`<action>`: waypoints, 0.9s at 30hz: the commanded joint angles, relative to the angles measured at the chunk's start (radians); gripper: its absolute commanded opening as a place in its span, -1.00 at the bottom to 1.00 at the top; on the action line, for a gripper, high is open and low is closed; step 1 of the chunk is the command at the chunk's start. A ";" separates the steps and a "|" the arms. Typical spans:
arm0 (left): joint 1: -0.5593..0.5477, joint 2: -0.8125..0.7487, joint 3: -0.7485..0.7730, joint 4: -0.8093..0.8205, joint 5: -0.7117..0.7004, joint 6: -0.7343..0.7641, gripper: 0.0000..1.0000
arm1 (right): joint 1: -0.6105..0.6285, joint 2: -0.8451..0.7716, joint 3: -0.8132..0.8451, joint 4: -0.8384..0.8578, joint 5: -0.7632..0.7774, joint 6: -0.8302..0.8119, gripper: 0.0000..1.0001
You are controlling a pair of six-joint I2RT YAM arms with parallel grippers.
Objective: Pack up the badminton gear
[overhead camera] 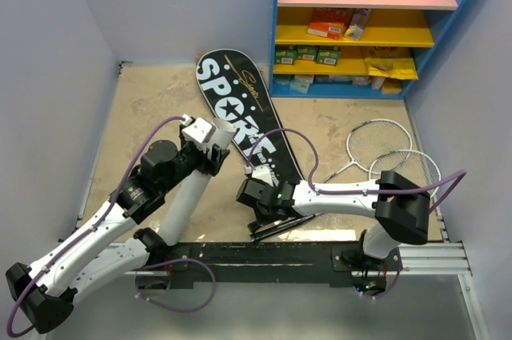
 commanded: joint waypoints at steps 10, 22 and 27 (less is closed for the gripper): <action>0.002 -0.005 0.051 0.043 0.034 -0.003 -0.95 | 0.011 -0.022 0.007 -0.020 0.046 0.028 -1.00; 0.002 0.078 0.049 0.127 0.298 0.074 -0.95 | 0.009 -0.293 0.051 -0.111 0.095 -0.019 -1.00; 0.000 0.161 0.115 0.124 0.439 0.118 -0.97 | 0.008 -0.457 0.088 -0.220 0.165 -0.035 -1.00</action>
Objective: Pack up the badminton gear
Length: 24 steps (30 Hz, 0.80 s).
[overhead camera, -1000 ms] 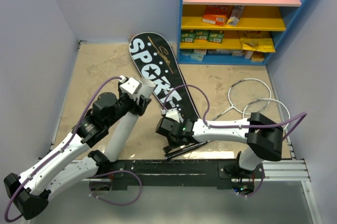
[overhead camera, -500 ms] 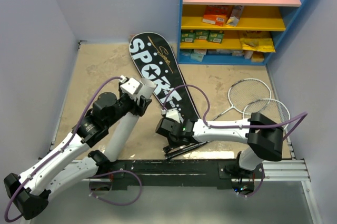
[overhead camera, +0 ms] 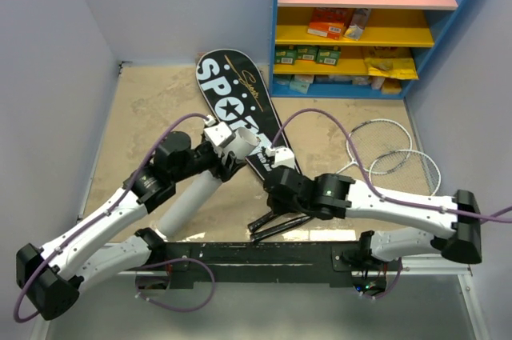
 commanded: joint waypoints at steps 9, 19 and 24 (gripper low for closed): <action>-0.021 0.250 0.258 -0.054 0.431 0.204 -1.00 | -0.005 -0.301 0.088 -0.239 0.170 -0.014 -1.00; -0.101 0.272 0.241 -0.174 0.493 0.272 -1.00 | -0.004 -0.486 0.184 -0.233 0.031 -0.095 -1.00; -0.138 0.244 0.174 -0.173 0.522 0.252 -1.00 | -0.005 -0.514 0.213 -0.178 -0.070 -0.155 -1.00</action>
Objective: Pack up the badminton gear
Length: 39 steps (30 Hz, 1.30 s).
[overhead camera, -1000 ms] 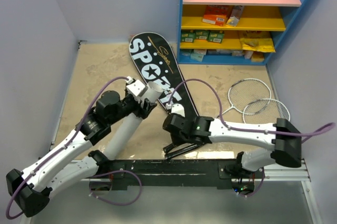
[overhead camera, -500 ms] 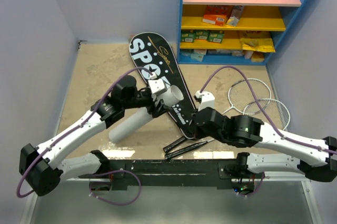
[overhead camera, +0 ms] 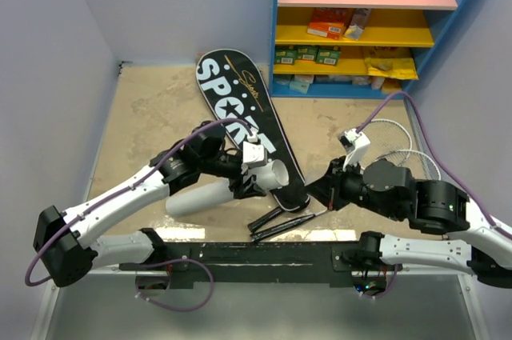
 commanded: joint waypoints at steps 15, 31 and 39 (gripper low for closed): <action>-0.064 -0.148 -0.161 0.136 0.174 -0.039 -1.00 | -0.003 0.026 -0.032 0.260 -0.282 -0.075 -1.00; -0.064 -0.216 -0.177 0.150 0.209 -0.048 -1.00 | -0.003 0.056 -0.118 0.416 -0.393 -0.052 -1.00; -0.064 -0.228 -0.180 0.156 0.215 -0.049 -1.00 | -0.003 0.079 -0.136 0.436 -0.396 -0.052 -1.00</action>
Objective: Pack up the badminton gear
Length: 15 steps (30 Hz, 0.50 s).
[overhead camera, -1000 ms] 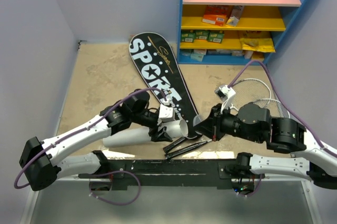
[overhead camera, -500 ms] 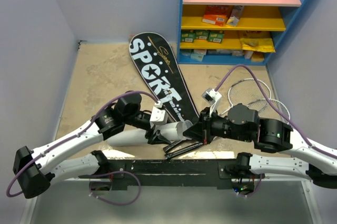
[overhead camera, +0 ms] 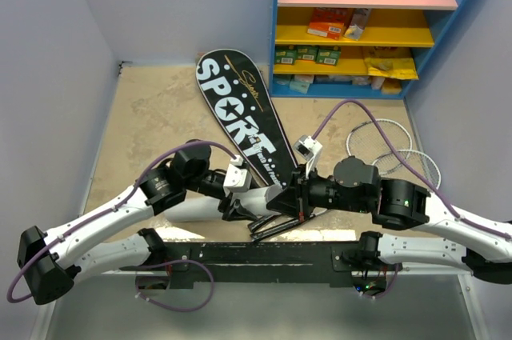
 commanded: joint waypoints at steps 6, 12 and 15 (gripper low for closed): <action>-0.004 -0.031 -0.002 0.064 0.042 -0.014 -1.00 | -0.001 -0.005 -0.018 0.063 -0.024 0.005 -1.00; -0.004 -0.035 -0.003 0.064 0.041 -0.014 -1.00 | 0.001 -0.013 -0.028 0.068 -0.028 0.008 -1.00; -0.002 -0.038 -0.003 0.064 0.036 -0.012 -1.00 | 0.001 -0.019 -0.034 0.068 -0.028 0.011 -1.00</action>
